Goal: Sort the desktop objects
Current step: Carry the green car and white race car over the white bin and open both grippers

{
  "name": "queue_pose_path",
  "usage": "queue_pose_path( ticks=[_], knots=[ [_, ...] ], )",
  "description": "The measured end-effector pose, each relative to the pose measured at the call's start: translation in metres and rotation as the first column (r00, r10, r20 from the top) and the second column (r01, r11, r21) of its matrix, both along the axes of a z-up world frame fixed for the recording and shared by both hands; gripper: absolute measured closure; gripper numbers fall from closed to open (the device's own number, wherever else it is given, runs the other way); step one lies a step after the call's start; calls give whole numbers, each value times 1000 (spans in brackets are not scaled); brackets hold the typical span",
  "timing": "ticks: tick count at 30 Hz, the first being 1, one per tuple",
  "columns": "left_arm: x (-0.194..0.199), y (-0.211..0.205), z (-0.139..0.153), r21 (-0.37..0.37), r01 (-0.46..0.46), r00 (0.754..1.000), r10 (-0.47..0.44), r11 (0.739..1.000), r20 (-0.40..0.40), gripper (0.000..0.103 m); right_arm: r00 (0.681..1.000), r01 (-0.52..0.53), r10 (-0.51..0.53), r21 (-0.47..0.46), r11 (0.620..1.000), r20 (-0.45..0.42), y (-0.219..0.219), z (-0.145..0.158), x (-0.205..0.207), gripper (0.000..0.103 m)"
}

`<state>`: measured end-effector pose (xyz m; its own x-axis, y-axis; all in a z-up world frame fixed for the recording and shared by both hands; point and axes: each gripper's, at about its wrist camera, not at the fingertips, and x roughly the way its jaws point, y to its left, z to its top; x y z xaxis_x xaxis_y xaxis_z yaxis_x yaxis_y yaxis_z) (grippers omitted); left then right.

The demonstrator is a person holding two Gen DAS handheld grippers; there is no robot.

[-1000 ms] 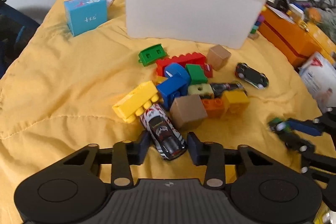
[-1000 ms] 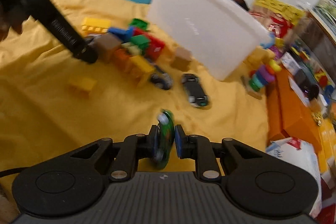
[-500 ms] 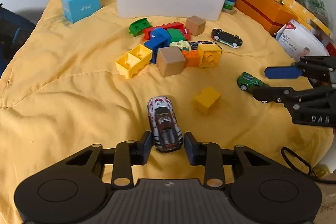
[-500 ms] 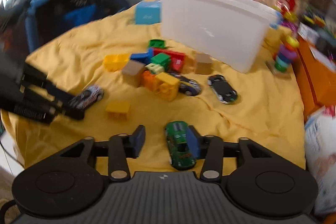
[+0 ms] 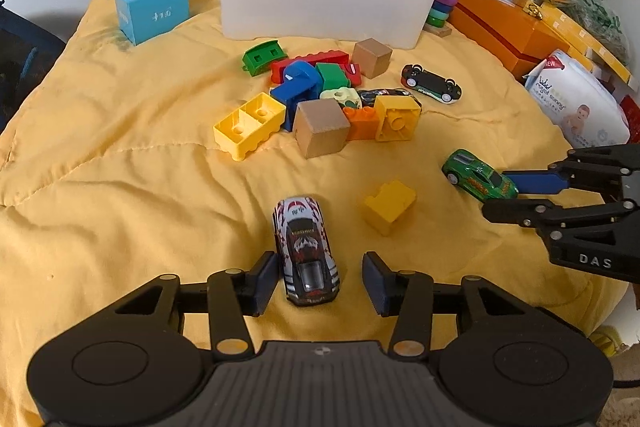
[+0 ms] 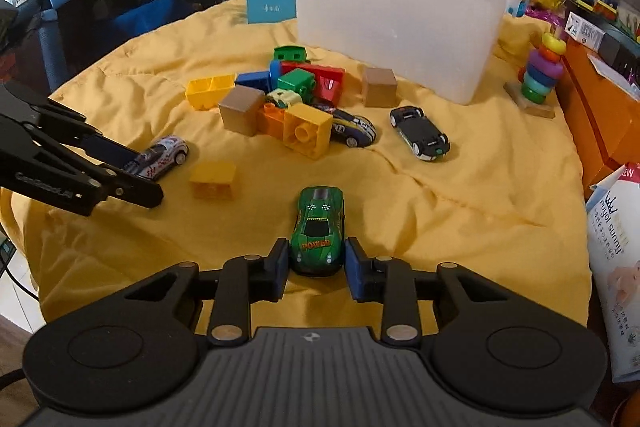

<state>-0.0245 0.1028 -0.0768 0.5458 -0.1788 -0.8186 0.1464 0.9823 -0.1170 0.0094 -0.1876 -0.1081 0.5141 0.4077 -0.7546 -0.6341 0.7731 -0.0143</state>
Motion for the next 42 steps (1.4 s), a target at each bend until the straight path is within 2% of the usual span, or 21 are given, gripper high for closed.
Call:
queue_pose_path(
  ticks=[5,7,9,10,11,15,18,20,22,27,31,34,38,42],
  knots=[
    [9,0,-2,23,2,1000,-2,1000,16,53,1000,10,-10,7,1000,-17,-1,-3,1,70],
    [11,0,-2,32,4,1000,-5,999,19,69,1000,19,-19,9,1000,-24,-1,-5,2,70],
    [12,2,-1,30,6,1000,-6,1000,17,69,999,35,-34,14,999,-35,-1,-6,3,68],
    [11,4,-1,20,5,1000,-5,1000,16,69,998,42,-41,18,999,-42,-1,-7,4,62],
    [10,5,-1,14,7,1000,-8,1000,16,70,998,41,-40,26,999,-52,-2,-9,5,60],
    [5,4,2,2,28,1000,-28,1000,11,70,998,48,-47,31,998,-46,-1,-10,6,60],
    [1,6,7,-18,36,999,-36,999,15,69,995,65,-61,53,997,-73,-1,-9,10,54],
    [-1,6,12,-32,37,999,-37,999,23,70,996,63,-60,52,997,-70,1,-9,12,55],
    [-2,6,17,-40,37,999,-35,999,33,70,997,49,-48,12,999,-57,5,-9,14,70],
    [2,7,50,-58,44,993,-37,997,113,69,999,30,-29,33,999,-18,4,11,20,70],
    [18,9,89,-64,59,975,-44,996,216,69,995,41,-48,77,996,90,-1,47,34,70],
    [38,6,111,-5,65,953,-61,998,296,69,981,61,-81,114,992,177,-4,76,54,70],
    [71,4,137,27,78,926,-82,997,369,69,957,77,-116,153,985,267,-7,104,83,70],
    [109,-1,165,74,87,891,-111,993,441,69,944,109,-161,189,976,288,-3,118,119,70]
  ],
)
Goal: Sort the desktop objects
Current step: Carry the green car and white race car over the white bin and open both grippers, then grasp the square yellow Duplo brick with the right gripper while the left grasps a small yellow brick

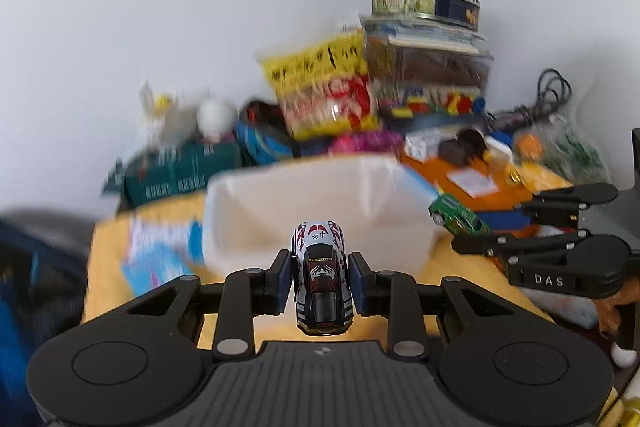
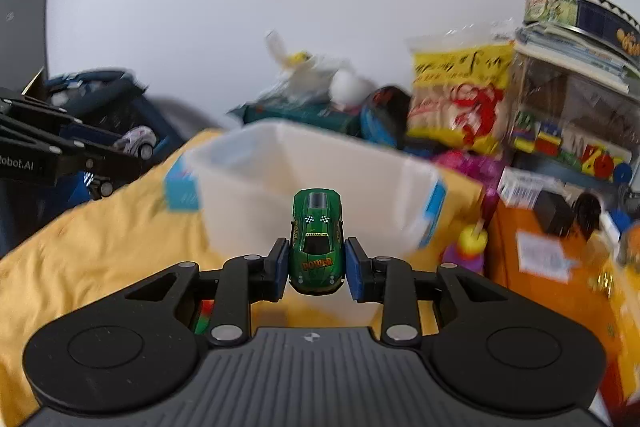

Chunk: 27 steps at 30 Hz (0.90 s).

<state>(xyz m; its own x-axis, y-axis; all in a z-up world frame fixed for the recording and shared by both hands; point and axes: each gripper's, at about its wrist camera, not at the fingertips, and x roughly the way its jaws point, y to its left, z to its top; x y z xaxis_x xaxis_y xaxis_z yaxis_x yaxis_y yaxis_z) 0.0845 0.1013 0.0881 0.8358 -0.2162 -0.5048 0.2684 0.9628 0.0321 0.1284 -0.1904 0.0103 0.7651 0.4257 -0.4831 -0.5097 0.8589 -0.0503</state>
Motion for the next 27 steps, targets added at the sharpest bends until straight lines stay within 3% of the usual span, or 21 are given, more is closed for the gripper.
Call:
queue_pose_path(
  ticks=[3,6,10,14,15,17,23,27],
  knots=[
    [31,-4,14,34,1,999,-2,999,40,69,999,33,-32,72,997,-23,1,9,26,70],
    [68,1,19,8,-28,999,28,1000,21,69,998,57,-52,131,990,-35,3,16,47,70],
    [106,5,9,16,-80,997,80,997,-16,70,996,83,-78,132,988,-48,11,15,69,70],
    [131,1,-22,68,-134,985,141,989,-104,63,992,127,-126,38,991,-24,23,-2,81,67],
    [129,1,-25,67,-135,983,142,989,-119,62,991,130,-129,14,991,-24,25,-7,80,61],
    [114,2,-33,26,-107,986,109,994,-125,55,995,100,-100,16,995,-14,22,-14,67,61],
    [55,8,-43,-90,-95,988,84,991,-126,49,997,80,-79,40,996,-26,3,-26,27,54],
    [13,4,-67,-108,-102,983,83,989,-165,35,998,51,-52,-30,998,-38,-3,-44,4,51]
  ],
)
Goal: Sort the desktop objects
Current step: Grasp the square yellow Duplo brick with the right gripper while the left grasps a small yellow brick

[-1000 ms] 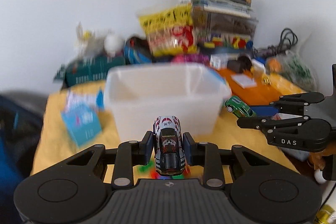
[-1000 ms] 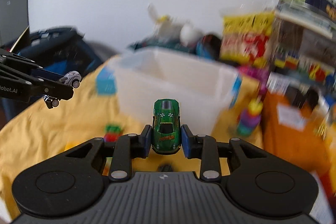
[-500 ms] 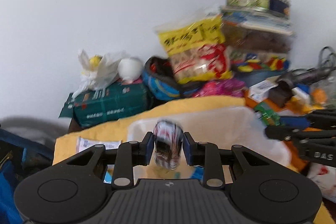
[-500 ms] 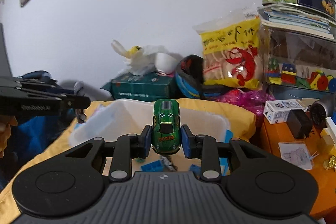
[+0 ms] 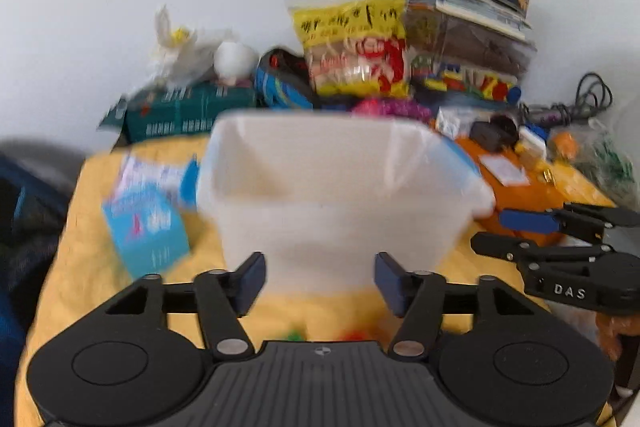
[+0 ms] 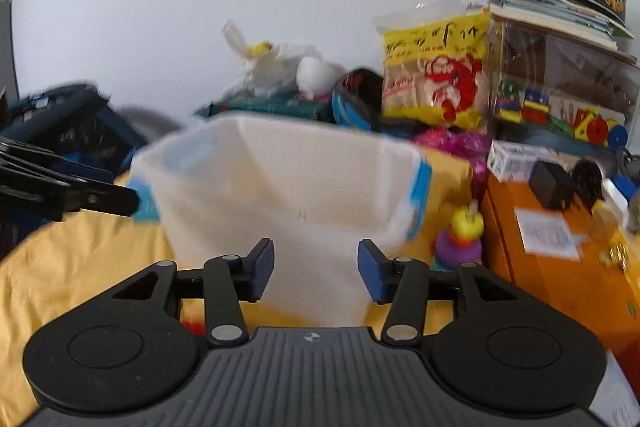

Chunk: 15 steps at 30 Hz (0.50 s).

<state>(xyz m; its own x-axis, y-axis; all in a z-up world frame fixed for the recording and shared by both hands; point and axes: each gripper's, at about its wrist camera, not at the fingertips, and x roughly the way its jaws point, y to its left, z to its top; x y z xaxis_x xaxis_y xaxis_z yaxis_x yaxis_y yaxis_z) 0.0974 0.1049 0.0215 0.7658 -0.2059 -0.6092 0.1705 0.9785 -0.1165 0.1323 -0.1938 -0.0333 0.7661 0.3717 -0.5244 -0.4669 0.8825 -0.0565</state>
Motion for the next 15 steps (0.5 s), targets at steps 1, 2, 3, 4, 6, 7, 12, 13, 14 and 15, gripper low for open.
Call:
queue_pose_path(
  ticks=[1,2,3,4,6,7,12,13,14,15],
  knots=[
    [-7,-3,-9,-2,14,999,-14,1000,-32,35,1000,-15,15,-40,999,1,0,-9,-8,51],
    [-15,-6,-21,1,37,997,-37,999,-67,35,999,-37,36,-76,996,-15,1,-19,-15,51],
    [-24,-9,-33,7,54,994,-53,999,-95,35,998,-56,52,-101,993,-43,2,-29,-20,51],
    [-32,-12,-42,11,55,992,-54,998,-116,35,994,-74,65,-114,991,-83,1,-40,-27,51],
    [-49,-14,-55,-23,44,987,-47,999,-151,35,983,-109,89,-117,987,-160,-1,-57,-37,51],
    [-58,-15,-60,-55,44,985,-52,998,-162,35,977,-124,101,-117,985,-191,-2,-65,-43,52],
    [-81,-29,-79,-15,106,970,-107,994,-218,41,948,-174,137,-107,979,-287,-1,-84,-57,64],
    [-82,-29,-81,-16,110,967,-111,994,-230,42,949,-180,144,-106,978,-281,0,-82,-56,66],
    [-82,-28,-82,-30,113,965,-117,993,-233,42,950,-182,151,-95,979,-272,1,-79,-54,67],
    [-81,-28,-83,-42,116,965,-123,992,-234,42,952,-181,156,-70,981,-264,2,-74,-51,68]
  ],
)
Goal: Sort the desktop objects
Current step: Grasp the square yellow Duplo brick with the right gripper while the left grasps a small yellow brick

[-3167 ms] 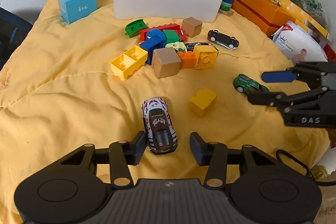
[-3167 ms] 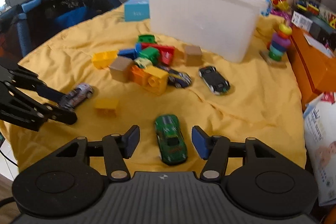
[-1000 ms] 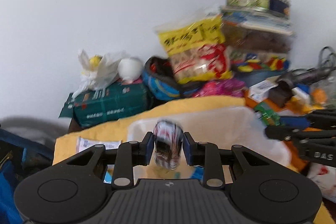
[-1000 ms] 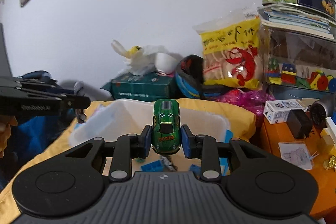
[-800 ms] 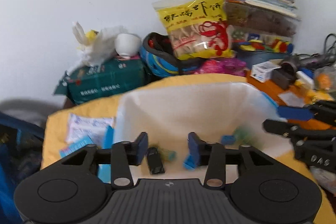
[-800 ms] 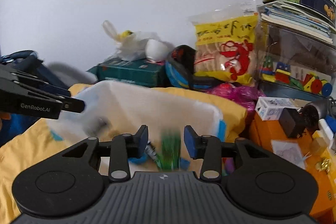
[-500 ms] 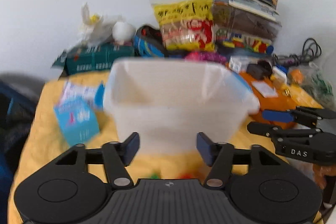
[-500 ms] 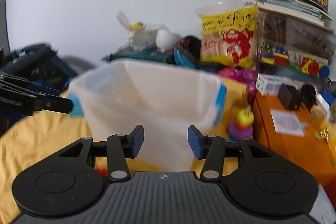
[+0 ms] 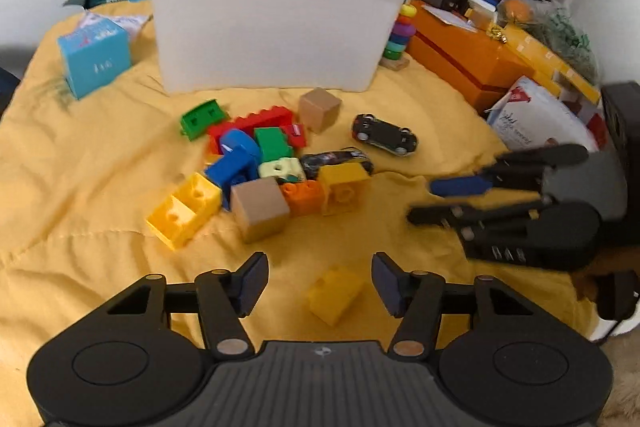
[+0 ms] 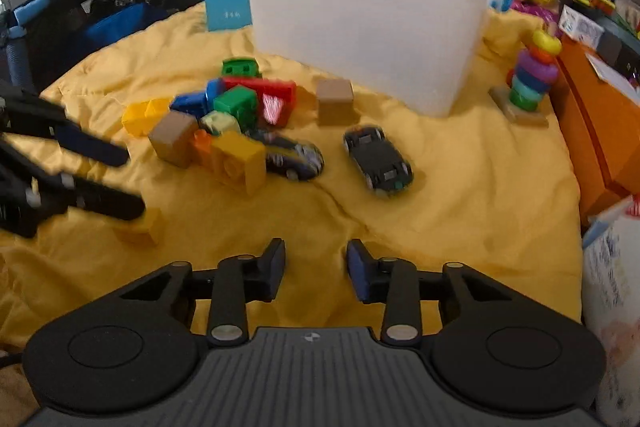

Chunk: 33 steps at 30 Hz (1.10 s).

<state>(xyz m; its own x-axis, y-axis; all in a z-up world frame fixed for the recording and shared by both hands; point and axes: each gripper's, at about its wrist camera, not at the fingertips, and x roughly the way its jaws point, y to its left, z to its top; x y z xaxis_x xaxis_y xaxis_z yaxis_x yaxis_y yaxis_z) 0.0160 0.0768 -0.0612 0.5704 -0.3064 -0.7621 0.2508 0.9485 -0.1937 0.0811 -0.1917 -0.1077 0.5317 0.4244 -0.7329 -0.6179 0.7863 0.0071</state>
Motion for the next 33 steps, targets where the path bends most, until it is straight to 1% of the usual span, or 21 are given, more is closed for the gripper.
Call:
queue_pose_path(
  ticks=[3,4,5,7,9,10,12,13,15,18,21,23,24,25,26,27,28,29,31,33],
  knots=[
    [-1,-5,-5,3,17,1000,-17,1000,-6,44,999,-13,17,113,994,-37,7,12,17,68],
    [-1,-6,-7,-1,28,1000,-28,1000,-13,44,998,-29,36,141,990,-51,11,15,22,66],
    [-2,-8,-10,-3,43,999,-44,999,-25,44,997,-50,60,147,988,-58,16,14,25,66],
    [-4,-11,-15,1,67,997,-67,998,-42,46,991,-107,115,111,988,-73,30,9,30,60],
    [-7,-13,-16,4,86,995,-86,996,-42,48,988,-130,138,101,986,-74,34,1,27,59],
    [-9,-13,-16,6,86,995,-86,996,-44,48,987,-142,150,119,983,-63,34,0,24,59],
    [-9,-10,-18,-13,71,996,-72,997,-51,48,982,-162,173,148,976,-69,34,-1,22,64],
    [-9,-7,-17,-28,61,997,-63,998,-53,48,982,-169,179,137,976,-62,35,-1,18,64],
    [-11,-4,-15,-34,50,998,-51,998,-44,48,981,-185,190,105,977,-41,35,3,10,65],
    [-11,2,-9,-33,37,999,-37,999,-17,48,988,-154,154,54,987,-6,26,10,-1,65],
    [-5,10,-9,-37,26,1000,-27,999,-11,48,989,-107,112,-53,993,100,16,11,-16,64],
    [0,12,-10,-37,18,1000,-19,999,-10,48,984,-73,86,-88,993,156,10,7,-23,64],
    [1,12,-10,-40,23,1000,-24,999,-8,50,982,-64,81,-101,993,172,8,5,-25,64],
    [3,10,-12,-40,39,999,-40,998,-10,57,981,-65,84,-115,991,173,8,0,-29,64],
    [3,6,-14,-31,60,998,-61,998,-21,62,982,-70,90,-124,990,164,8,-3,-32,64],
    [3,3,-17,-27,87,996,-88,996,-30,64,982,-74,95,-131,989,162,8,-6,-37,64],
    [0,0,-17,-34,111,993,-112,993,-31,68,980,-80,102,-138,987,169,8,-6,-43,64],
    [-2,-5,-17,-22,135,990,-135,991,-34,69,978,-91,115,-144,985,171,8,-6,-49,64],
    [-10,-17,-19,30,193,981,-192,981,-32,75,979,-115,135,-133,984,153,5,-3,-60,63],
    [-17,-25,-21,52,224,975,-223,973,-19,75,984,-124,136,-108,986,114,3,-3,-67,63]
  ],
)
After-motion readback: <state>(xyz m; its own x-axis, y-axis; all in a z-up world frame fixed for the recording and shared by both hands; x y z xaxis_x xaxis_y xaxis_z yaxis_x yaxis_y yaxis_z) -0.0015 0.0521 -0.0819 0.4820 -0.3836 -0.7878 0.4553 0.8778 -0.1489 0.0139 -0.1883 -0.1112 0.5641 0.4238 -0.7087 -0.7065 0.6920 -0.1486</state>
